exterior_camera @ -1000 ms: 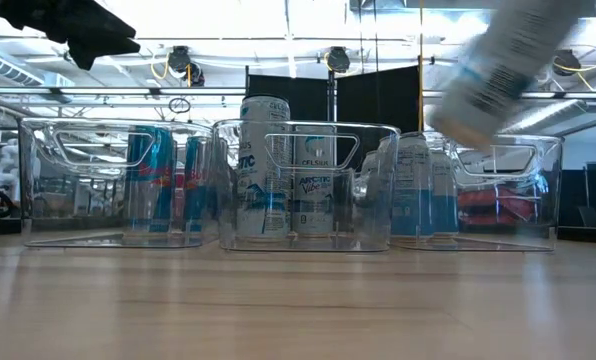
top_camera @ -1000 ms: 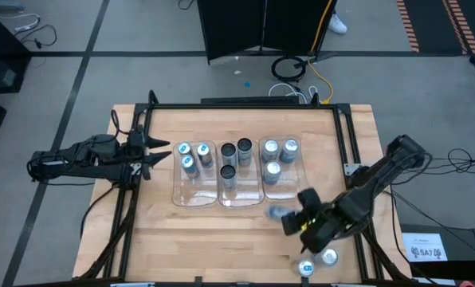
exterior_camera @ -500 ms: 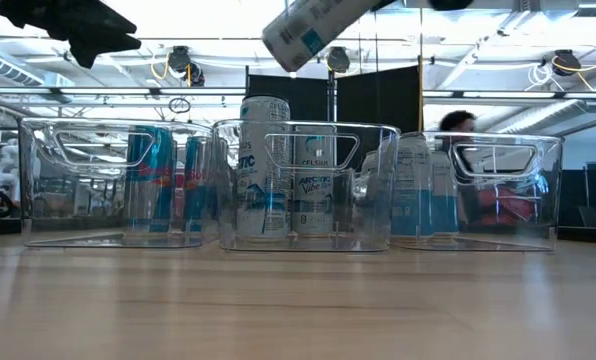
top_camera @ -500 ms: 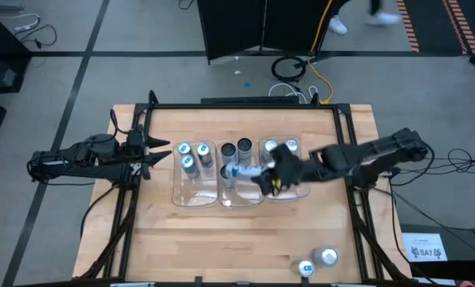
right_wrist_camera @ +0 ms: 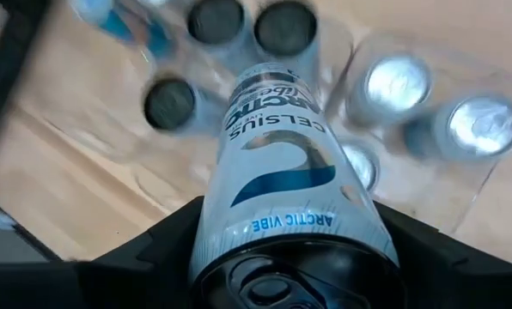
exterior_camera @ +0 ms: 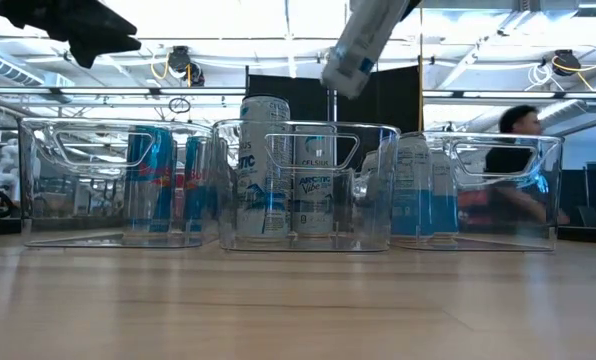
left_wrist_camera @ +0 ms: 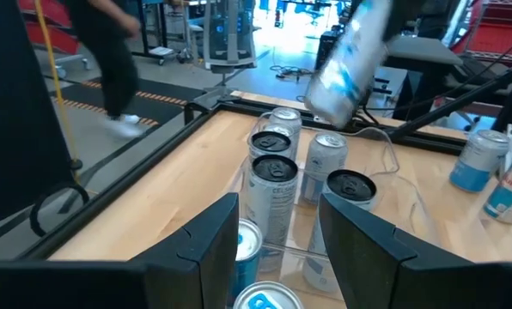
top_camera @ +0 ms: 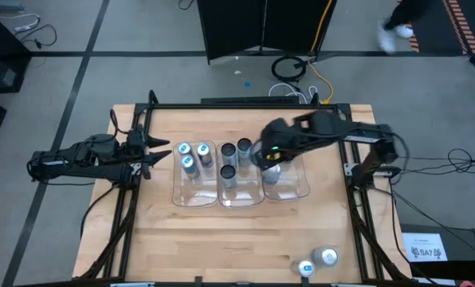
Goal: Sort soda cans
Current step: Put the white-blue soda can into the middle transparent bin
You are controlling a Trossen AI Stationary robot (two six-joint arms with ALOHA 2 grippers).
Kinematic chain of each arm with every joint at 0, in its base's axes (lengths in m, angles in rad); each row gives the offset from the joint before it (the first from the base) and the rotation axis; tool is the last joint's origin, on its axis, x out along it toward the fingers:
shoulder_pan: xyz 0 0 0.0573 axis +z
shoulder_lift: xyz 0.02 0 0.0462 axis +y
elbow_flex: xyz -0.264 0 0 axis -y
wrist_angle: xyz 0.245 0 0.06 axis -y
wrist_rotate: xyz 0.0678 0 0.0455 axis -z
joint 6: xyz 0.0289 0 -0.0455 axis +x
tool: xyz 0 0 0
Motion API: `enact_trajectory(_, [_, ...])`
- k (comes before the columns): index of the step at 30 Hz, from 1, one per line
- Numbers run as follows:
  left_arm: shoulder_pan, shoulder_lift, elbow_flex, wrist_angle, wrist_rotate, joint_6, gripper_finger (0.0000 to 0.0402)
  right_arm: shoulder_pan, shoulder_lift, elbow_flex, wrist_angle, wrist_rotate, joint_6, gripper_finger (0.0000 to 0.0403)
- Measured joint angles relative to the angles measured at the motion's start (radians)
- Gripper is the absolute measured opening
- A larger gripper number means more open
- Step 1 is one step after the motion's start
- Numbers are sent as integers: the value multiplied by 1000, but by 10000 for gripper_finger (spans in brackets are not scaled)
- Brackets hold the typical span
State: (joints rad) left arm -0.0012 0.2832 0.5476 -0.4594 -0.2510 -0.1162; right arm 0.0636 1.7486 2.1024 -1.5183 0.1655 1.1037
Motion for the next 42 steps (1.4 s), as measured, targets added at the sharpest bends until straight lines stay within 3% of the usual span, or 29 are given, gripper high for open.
enact_trajectory(10, [0, 0, 0, -1, -49, 1, 173, -36, 196, 95, -56, -127, -77, 251])
enact_trajectory(42, [0, 0, 0, -58, -50, -2, 173, -97, 499, 96, -3, -196, -76, 269])
